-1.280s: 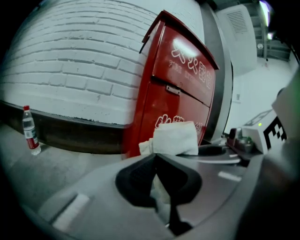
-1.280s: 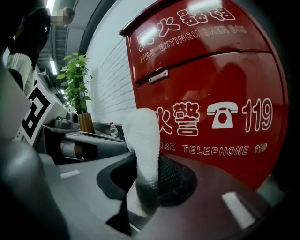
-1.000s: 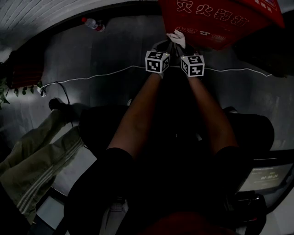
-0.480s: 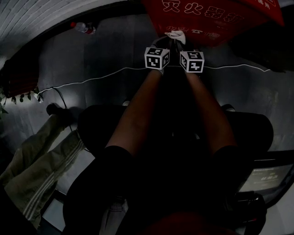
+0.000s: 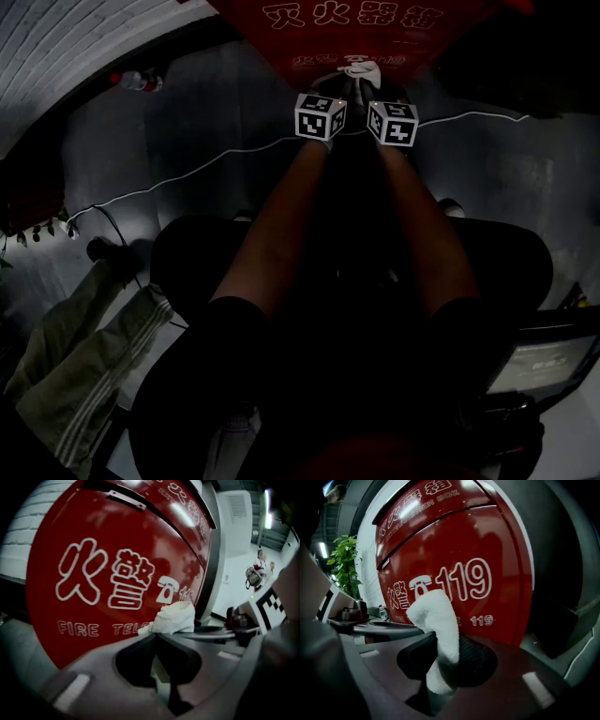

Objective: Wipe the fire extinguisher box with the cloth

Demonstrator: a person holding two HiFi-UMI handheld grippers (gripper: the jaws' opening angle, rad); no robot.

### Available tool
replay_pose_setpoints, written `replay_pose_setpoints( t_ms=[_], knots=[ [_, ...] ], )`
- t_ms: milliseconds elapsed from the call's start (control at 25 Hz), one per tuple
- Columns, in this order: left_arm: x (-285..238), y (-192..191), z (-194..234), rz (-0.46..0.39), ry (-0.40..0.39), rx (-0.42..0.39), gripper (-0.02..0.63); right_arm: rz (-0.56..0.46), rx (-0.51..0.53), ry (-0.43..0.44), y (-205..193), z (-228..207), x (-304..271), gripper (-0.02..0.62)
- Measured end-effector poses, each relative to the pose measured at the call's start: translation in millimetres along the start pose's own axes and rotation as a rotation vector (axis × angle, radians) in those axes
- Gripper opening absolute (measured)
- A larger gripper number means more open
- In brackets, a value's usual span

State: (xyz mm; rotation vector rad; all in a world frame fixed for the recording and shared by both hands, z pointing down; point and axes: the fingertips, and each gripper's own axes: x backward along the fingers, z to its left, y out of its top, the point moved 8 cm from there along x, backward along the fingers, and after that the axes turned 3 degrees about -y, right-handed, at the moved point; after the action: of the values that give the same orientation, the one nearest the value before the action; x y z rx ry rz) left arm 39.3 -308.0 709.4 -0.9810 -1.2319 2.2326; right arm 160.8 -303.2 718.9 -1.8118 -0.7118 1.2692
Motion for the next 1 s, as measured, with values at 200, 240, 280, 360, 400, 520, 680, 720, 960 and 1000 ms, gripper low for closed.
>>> replay_pose_setpoints(
  t_ms=[200,240,280,360,400,520,680,720,960,1000],
  knots=[
    [-22.1,3.0,-25.2,-0.004,-0.051,-0.001,0.003,-0.002,-0.052,-0.101,-0.4,-47.0,20.0,0.109],
    [-24.4,2.8,-27.7,-0.002,-0.055,-0.002,0.003,-0.002,-0.062,-0.125,-1.0,-56.6,24.0,0.109],
    [-25.8,2.4,-29.3,-0.001,-0.057,-0.002,0.003,-0.003,-0.070,-0.150,-1.5,-65.9,27.8,0.109],
    [-26.4,2.2,-31.0,0.001,-0.057,-0.002,0.003,-0.007,-0.098,-0.201,-1.5,-83.1,35.0,0.108],
    [-25.7,2.6,-31.5,0.001,-0.056,-0.004,0.003,-0.010,-0.117,-0.223,-1.0,-90.6,38.2,0.107],
    [-19.8,4.6,-31.2,0.001,-0.048,-0.011,0.003,-0.014,-0.149,-0.258,0.4,-103.0,44.8,0.107],
    [-2.0,11.4,-30.5,-0.008,-0.028,-0.027,0.003,-0.029,-0.135,-0.247,5.8,-96.6,52.6,0.107],
    [3.5,14.2,-30.5,-0.014,-0.023,-0.032,0.003,-0.040,-0.127,-0.236,9.0,-93.0,54.9,0.107],
    [42.1,34.2,-41.1,-0.060,0.002,-0.073,0.003,-0.138,-0.020,-0.091,37.9,-57.1,77.3,0.107],
    [50.8,38.6,-44.7,-0.071,0.007,-0.077,0.003,-0.158,-0.001,-0.061,44.3,-49.0,84.5,0.107]
  ],
)
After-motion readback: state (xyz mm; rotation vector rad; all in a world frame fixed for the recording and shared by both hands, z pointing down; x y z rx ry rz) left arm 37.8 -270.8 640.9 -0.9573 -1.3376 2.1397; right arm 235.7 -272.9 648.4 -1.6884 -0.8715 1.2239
